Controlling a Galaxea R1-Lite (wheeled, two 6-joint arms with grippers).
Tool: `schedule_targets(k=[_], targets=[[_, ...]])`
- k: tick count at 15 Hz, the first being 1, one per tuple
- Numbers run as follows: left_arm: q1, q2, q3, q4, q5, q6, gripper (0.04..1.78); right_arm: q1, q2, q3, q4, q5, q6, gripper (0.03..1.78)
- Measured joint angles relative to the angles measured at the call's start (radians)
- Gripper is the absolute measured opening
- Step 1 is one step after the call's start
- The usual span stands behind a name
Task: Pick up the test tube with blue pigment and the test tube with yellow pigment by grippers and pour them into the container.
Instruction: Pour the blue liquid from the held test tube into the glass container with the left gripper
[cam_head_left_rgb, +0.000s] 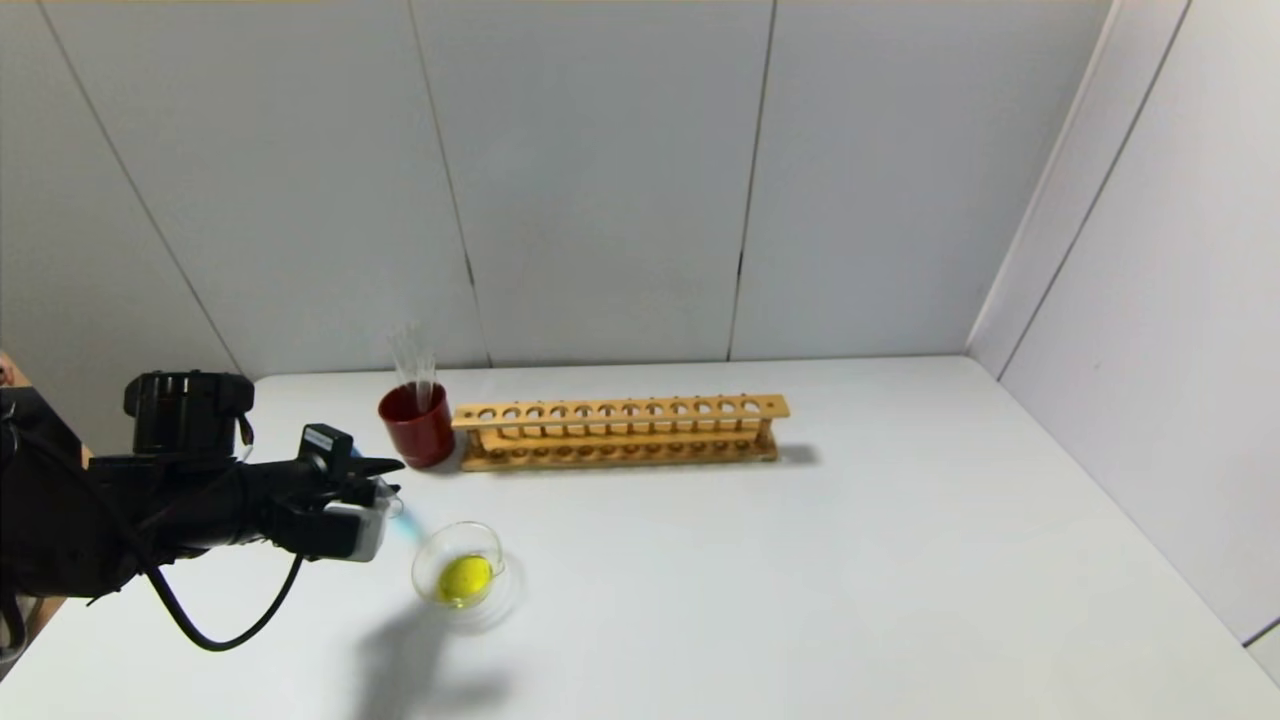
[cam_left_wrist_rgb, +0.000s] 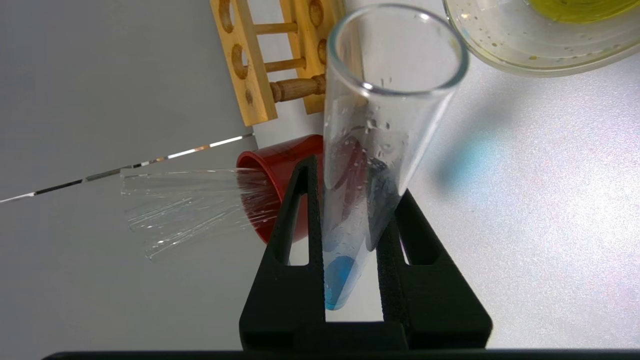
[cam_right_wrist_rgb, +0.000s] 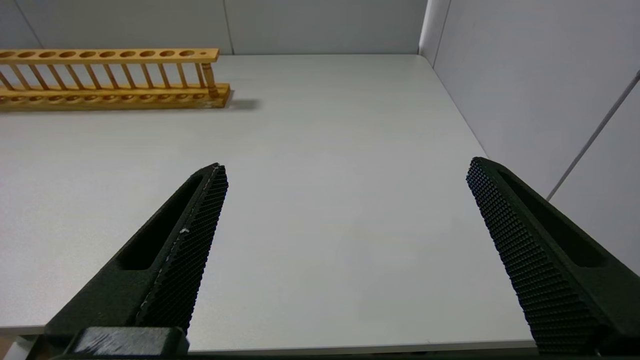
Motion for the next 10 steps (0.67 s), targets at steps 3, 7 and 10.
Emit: schedule_targets(k=[3, 7, 10], targets=[[-0.013, 0.014, -0.006, -0.001, 0.016, 0.000, 0.34, 0.000, 0.000, 0.000, 0.000, 0.000, 0.000, 1.75], [-0.036, 0.019, -0.007, -0.001, 0.061, 0.023, 0.34, 0.000, 0.000, 0.000, 0.000, 0.000, 0.000, 1.75], [-0.056, 0.020, -0.006, -0.002, 0.097, 0.073, 0.34, 0.000, 0.000, 0.000, 0.000, 0.000, 0.000, 1.75]])
